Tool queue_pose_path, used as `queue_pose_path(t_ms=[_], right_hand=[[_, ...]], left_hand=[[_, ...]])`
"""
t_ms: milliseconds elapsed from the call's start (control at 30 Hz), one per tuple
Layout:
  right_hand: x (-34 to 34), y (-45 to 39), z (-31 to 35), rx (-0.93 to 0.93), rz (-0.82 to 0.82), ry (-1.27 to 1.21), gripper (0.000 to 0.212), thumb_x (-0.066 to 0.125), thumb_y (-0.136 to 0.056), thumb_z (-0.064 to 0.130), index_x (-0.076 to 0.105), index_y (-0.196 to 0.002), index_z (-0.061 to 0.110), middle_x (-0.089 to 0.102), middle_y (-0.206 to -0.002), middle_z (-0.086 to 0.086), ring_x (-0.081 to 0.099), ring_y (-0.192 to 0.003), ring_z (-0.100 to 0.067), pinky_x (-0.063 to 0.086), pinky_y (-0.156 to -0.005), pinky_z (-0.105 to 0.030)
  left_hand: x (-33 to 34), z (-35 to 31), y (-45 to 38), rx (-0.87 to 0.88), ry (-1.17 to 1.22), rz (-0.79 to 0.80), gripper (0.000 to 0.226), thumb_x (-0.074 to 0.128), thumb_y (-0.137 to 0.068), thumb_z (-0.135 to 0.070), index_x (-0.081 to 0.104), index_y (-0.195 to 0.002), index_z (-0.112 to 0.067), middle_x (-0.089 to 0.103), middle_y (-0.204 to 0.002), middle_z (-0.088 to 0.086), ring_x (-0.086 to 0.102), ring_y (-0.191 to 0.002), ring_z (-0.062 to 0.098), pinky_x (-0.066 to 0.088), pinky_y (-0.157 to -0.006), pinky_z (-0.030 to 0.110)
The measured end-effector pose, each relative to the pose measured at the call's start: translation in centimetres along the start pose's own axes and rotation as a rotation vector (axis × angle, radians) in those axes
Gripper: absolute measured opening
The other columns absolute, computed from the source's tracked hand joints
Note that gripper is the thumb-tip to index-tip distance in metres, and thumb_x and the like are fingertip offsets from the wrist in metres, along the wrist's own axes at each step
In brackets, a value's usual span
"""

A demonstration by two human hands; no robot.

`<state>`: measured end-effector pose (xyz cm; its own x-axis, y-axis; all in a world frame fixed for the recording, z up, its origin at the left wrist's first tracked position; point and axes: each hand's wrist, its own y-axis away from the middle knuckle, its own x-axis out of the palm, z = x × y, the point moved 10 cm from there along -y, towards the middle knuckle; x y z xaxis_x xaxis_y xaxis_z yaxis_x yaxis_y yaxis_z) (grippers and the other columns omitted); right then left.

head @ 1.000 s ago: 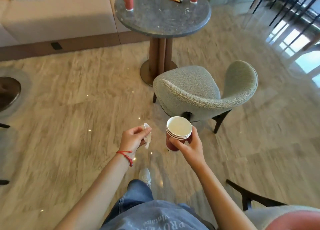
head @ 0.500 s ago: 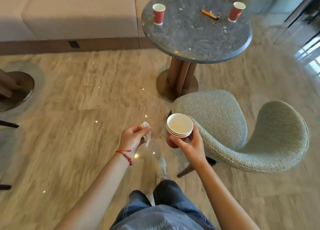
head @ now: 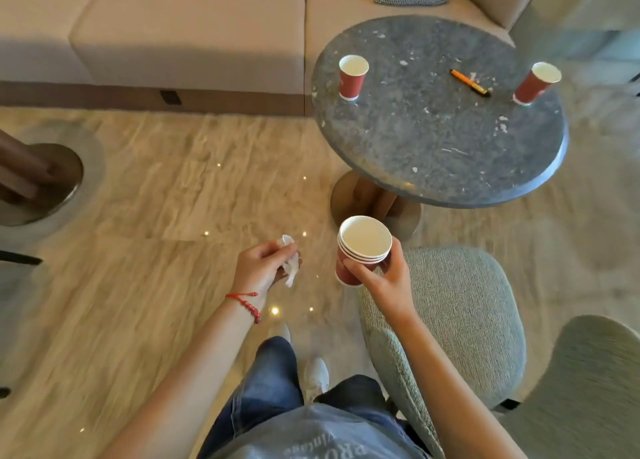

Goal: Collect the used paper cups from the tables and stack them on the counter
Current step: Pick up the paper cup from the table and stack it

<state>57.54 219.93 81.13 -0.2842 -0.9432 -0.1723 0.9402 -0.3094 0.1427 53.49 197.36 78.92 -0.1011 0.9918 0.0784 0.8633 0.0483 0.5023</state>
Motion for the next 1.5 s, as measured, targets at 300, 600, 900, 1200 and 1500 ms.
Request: queue_pose_path(t_ms=[300,600,900,1200,1500], right_hand=[[4.4,-13.7,1.7,0.013,-0.070,-0.033,0.056,0.082,-0.062,0.021,0.053,-0.108,0.034,0.065,-0.101,0.017,0.061,-0.096,0.005,0.047,-0.079,-0.010],[8.4,-25.3,5.0,0.028,-0.157,-0.067,0.056,0.083,-0.067,0.014,0.051,-0.108,0.034,0.062,-0.102,0.016,0.060,-0.092,0.011,0.046,-0.072,-0.005],[7.1,-33.3,6.4,0.035,-0.246,-0.050,0.056,0.081,-0.060,0.029,0.050,-0.106,0.039,0.061,-0.106,0.017,0.058,-0.100,0.004,0.048,-0.084,-0.017],[4.2,-41.5,7.9,-0.014,-0.269,-0.072,0.059,0.081,-0.061,0.029,0.049,-0.110,0.038,0.061,-0.104,0.025,0.058,-0.102,0.005,0.047,-0.083,-0.012],[3.7,-45.5,7.8,-0.030,-0.343,-0.032,0.059,0.083,-0.063,0.027,0.048,-0.107,0.046,0.056,-0.102,0.036,0.055,-0.102,0.007,0.043,-0.083,-0.008]], left_hand=[[1.4,-7.5,-13.3,0.011,-0.025,0.045,0.024,0.065,-0.082,-0.004,0.060,-0.058,-0.002,0.063,-0.052,0.001,0.064,-0.056,0.013,0.053,-0.057,0.020],[3.5,-16.0,-25.8,-0.010,-0.079,0.140,0.022,0.065,-0.082,-0.004,0.058,-0.061,-0.001,0.062,-0.051,-0.001,0.063,-0.055,0.012,0.051,-0.056,0.021],[8.8,-18.5,-33.8,-0.067,-0.086,0.199,0.023,0.065,-0.081,-0.005,0.059,-0.059,-0.003,0.063,-0.052,0.001,0.061,-0.053,0.014,0.051,-0.056,0.020],[14.4,-21.2,-39.4,-0.071,-0.124,0.215,0.026,0.068,-0.080,-0.008,0.059,-0.055,-0.011,0.061,-0.053,0.000,0.060,-0.056,0.015,0.050,-0.055,0.021],[16.1,-21.4,-43.2,-0.111,-0.212,0.253,0.031,0.069,-0.078,-0.009,0.064,-0.049,-0.018,0.064,-0.054,0.000,0.061,-0.058,0.017,0.053,-0.057,0.024]])
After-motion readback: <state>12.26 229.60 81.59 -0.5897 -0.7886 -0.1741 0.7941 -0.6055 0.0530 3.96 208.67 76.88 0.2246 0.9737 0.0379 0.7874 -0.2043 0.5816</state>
